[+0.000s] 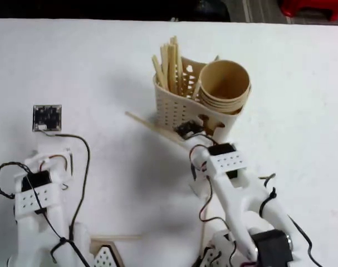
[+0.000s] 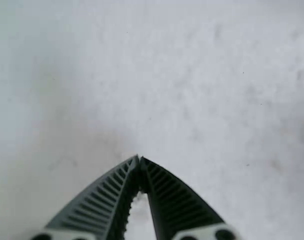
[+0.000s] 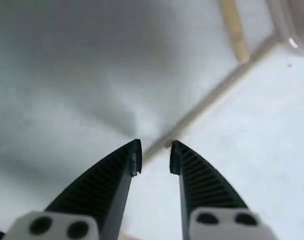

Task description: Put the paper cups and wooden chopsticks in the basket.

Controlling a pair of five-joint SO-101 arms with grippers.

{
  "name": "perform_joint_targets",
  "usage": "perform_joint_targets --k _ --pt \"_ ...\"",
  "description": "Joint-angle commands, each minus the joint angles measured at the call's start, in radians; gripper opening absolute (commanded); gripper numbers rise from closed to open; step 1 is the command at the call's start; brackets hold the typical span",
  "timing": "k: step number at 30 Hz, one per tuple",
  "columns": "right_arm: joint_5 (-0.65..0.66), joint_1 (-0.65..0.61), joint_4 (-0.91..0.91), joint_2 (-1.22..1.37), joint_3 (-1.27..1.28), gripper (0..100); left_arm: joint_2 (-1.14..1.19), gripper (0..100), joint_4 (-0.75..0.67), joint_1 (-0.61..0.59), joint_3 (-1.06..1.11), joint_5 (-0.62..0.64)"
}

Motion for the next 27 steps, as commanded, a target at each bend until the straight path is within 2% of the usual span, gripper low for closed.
perform_joint_targets --k 1,9,15,20,25,27 --pt "-0.005 0.036 -0.004 0.008 0.000 11.0 -0.030 2 -0.023 -0.008 -0.005 -0.012" --pt "-0.008 0.015 -0.005 0.010 0.003 10.9 -0.030 2 -0.023 -0.008 -0.005 -0.012" --pt "-0.009 -0.090 -0.004 0.010 0.018 10.8 -0.030 2 -0.023 -0.008 -0.005 -0.012" --pt "-0.080 -0.154 -0.008 0.010 0.018 10.8 -0.030 2 -0.023 -0.008 -0.005 -0.012" --pt "-0.087 -0.232 -0.008 0.010 0.015 2.4 -0.030 2 -0.023 -0.008 -0.005 -0.012" --pt "-0.087 -0.243 -0.008 0.010 0.014 1.9 -0.030 2 -0.023 -0.008 -0.005 -0.012"
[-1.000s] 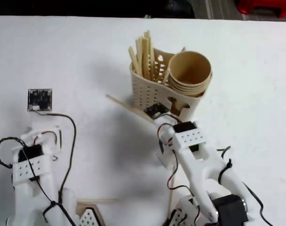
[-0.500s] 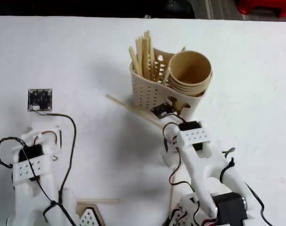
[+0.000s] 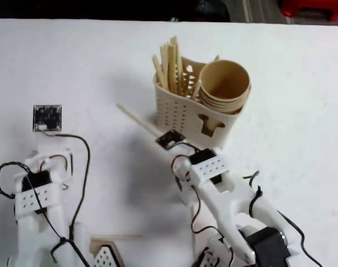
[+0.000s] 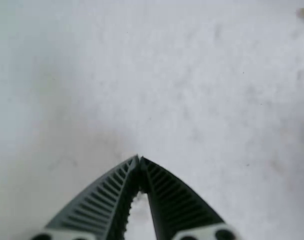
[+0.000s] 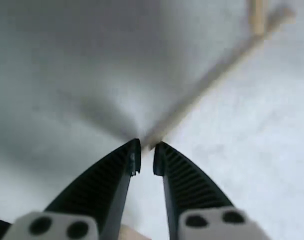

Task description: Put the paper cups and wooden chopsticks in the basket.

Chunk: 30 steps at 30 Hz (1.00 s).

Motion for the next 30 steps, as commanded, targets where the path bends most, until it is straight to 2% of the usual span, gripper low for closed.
perform_joint_targets --k 1,10,15,24,30 --pt "-0.008 -0.027 -0.012 0.001 -0.003 2.8 -0.030 2 -0.023 -0.008 -0.005 -0.012" --pt "-0.052 -0.027 -0.016 0.001 -0.003 4.5 -0.030 2 -0.023 -0.008 -0.005 -0.012" --pt "-0.057 -0.031 -0.091 0.018 -0.003 4.5 -0.030 2 -0.023 -0.008 -0.005 -0.012" --pt "-0.057 -0.047 -0.090 0.295 -0.164 4.0 -0.030 2 -0.023 -0.008 -0.005 -0.012" --pt "-0.057 -0.050 0.042 0.335 -0.295 1.8 -0.030 2 -0.023 -0.008 -0.005 -0.012"
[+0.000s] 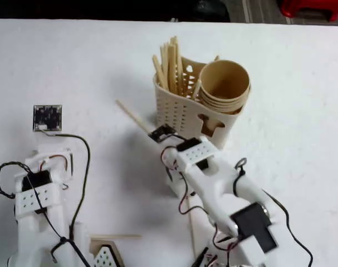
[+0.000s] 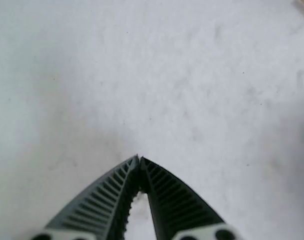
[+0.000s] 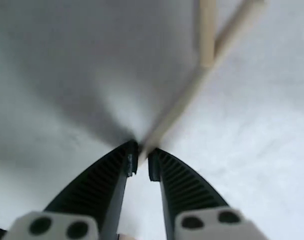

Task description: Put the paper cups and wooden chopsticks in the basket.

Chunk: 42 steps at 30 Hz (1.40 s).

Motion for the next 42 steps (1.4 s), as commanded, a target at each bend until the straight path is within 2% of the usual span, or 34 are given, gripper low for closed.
perform_joint_targets --k 1,5,10,17,25,32,38,42 --pt "-0.011 -0.024 0.085 0.035 -0.106 1.8 -0.030 2 -0.023 -0.008 -0.005 -0.012" --pt "-0.023 -0.019 0.265 -0.001 -0.244 1.8 -0.030 2 -0.023 -0.008 -0.005 -0.012" --pt "-0.097 -0.025 0.375 -0.131 -0.373 1.8 -0.030 2 -0.023 -0.008 -0.005 -0.012" --pt "-0.160 -0.039 0.438 -0.309 -0.529 1.8 -0.030 2 -0.023 -0.008 -0.005 -0.012" --pt "-0.167 -0.038 0.427 -0.429 -0.752 1.8 -0.030 2 -0.023 -0.008 -0.005 -0.012" --pt "-0.167 -0.038 0.295 -0.467 -0.962 1.8 -0.030 2 -0.023 -0.008 -0.005 -0.012" --pt "-0.157 -0.027 0.107 -0.470 -0.999 1.8 -0.030 2 -0.023 -0.008 -0.005 -0.012" --pt "-0.157 0.035 -0.048 -0.470 -0.997 1.8 -0.030 2 -0.023 -0.008 -0.005 -0.012"
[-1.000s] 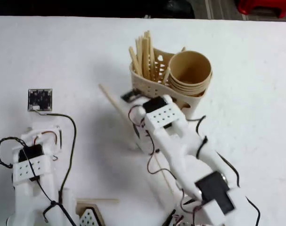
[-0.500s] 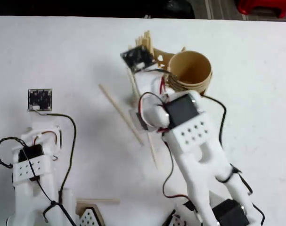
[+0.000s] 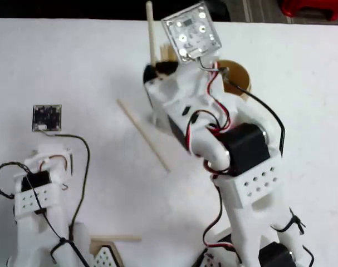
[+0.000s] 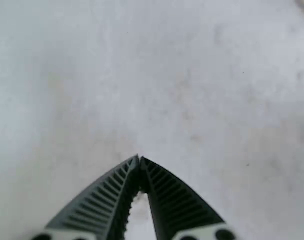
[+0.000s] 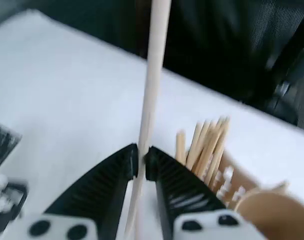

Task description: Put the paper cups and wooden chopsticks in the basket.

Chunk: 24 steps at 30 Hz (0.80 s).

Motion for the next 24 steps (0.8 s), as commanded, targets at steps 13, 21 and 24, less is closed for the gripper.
perform_joint_targets --k 13,21,24 --pt "0.009 0.199 -0.429 -0.022 0.212 1.8 -0.030 2 -0.023 -0.008 -0.005 -0.012" --pt "0.091 0.197 -0.486 -0.030 0.288 4.2 -0.030 2 -0.023 -0.008 -0.005 -0.012" --pt "0.086 0.189 -0.444 -0.033 0.281 11.6 -0.030 2 -0.023 -0.008 -0.005 -0.012"
